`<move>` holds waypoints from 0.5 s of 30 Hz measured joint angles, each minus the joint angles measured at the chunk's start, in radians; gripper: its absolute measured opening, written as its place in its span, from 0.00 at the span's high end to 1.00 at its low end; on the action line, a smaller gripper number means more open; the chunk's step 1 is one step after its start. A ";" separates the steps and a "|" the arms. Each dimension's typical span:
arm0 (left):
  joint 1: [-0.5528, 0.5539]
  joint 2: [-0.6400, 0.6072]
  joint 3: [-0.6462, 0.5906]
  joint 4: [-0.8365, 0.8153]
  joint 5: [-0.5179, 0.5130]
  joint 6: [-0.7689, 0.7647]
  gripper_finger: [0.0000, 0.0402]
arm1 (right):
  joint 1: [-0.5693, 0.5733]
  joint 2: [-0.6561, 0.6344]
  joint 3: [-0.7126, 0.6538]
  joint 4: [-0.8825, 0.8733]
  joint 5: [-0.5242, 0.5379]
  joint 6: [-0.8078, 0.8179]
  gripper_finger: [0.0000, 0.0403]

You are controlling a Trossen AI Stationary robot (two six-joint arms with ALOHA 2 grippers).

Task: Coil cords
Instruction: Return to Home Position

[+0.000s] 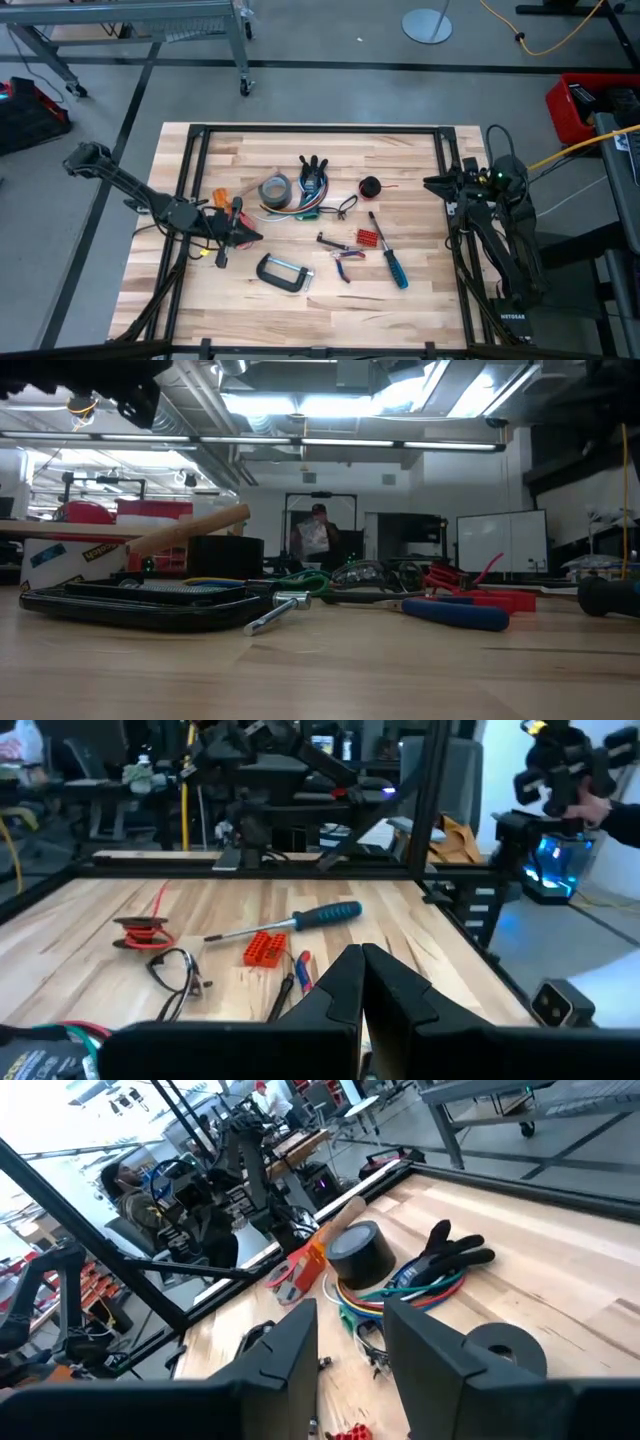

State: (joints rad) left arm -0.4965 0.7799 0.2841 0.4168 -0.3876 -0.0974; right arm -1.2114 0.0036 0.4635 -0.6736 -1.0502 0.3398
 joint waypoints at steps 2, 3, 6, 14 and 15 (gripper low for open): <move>0.000 0.000 -0.023 0.030 0.016 0.032 1.00 | 0.000 0.000 -0.013 0.024 -0.001 -0.004 0.70; 0.000 0.000 -0.033 0.046 0.027 0.047 1.00 | 0.000 0.000 -0.015 0.034 -0.002 -0.004 0.70; 0.000 0.000 -0.062 0.099 0.077 0.085 1.00 | 0.000 0.000 -0.015 0.080 -0.012 0.003 0.70; 0.000 0.000 -0.148 0.252 0.164 0.114 1.00 | 0.000 0.000 -0.015 0.416 -0.019 0.197 0.70; 0.000 0.000 -0.157 0.260 0.164 0.108 1.00 | 0.000 0.000 -0.015 0.474 -0.018 0.240 0.70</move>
State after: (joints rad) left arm -0.4961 0.7795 0.1267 0.6769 -0.2237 0.0102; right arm -1.2114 0.0036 0.4480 -0.1991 -1.0687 0.5802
